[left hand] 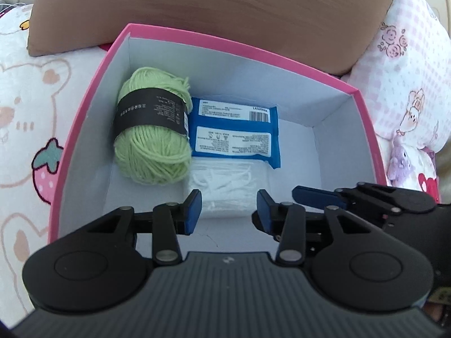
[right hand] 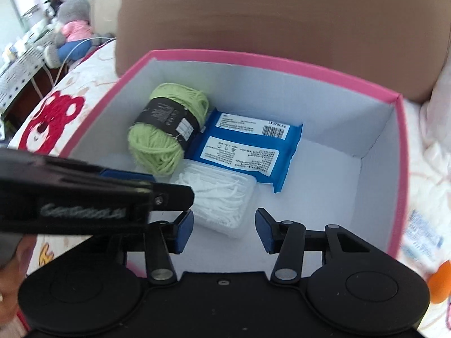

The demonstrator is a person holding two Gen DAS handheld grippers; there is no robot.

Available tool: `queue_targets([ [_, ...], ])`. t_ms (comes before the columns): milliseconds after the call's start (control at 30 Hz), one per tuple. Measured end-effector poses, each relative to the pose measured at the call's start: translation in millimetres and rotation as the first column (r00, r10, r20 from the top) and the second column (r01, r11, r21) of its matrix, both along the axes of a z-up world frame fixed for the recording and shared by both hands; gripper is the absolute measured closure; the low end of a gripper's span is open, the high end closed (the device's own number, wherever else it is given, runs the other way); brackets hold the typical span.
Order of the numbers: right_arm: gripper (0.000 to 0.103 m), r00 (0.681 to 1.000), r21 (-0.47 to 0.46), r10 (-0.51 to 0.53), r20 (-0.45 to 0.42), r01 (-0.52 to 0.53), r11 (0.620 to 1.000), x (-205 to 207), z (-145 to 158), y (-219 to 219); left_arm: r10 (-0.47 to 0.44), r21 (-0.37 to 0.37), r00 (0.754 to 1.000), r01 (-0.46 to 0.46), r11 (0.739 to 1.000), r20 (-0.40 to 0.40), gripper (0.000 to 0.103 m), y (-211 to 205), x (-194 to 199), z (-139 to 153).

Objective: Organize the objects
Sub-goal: 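Open the left tool and release the floss-pick box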

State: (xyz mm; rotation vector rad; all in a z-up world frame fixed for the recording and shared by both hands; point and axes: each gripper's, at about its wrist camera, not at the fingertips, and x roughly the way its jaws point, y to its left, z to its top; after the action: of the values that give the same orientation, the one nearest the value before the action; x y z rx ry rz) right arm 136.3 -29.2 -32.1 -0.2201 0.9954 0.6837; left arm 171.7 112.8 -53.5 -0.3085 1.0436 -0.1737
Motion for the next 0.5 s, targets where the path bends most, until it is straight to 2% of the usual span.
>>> queue_targets([
  [133,0.049,0.999,0.009,0.039,0.033,-0.039,0.999,-11,17,-8,-0.004,0.031,1.000,0.003,1.000,0.013,0.061,-3,-11,13],
  [300,0.049,0.993,0.022,0.069,0.094,-0.072,0.997,-26,43,-23,-0.009,0.028,1.000,0.008,1.000,0.025,0.060,-2,-25,35],
  [500,0.047,0.984,0.016,0.107,0.145,-0.110,0.994,-43,69,-33,-0.032,0.059,0.998,0.029,0.998,0.045,0.058,-11,-42,63],
])
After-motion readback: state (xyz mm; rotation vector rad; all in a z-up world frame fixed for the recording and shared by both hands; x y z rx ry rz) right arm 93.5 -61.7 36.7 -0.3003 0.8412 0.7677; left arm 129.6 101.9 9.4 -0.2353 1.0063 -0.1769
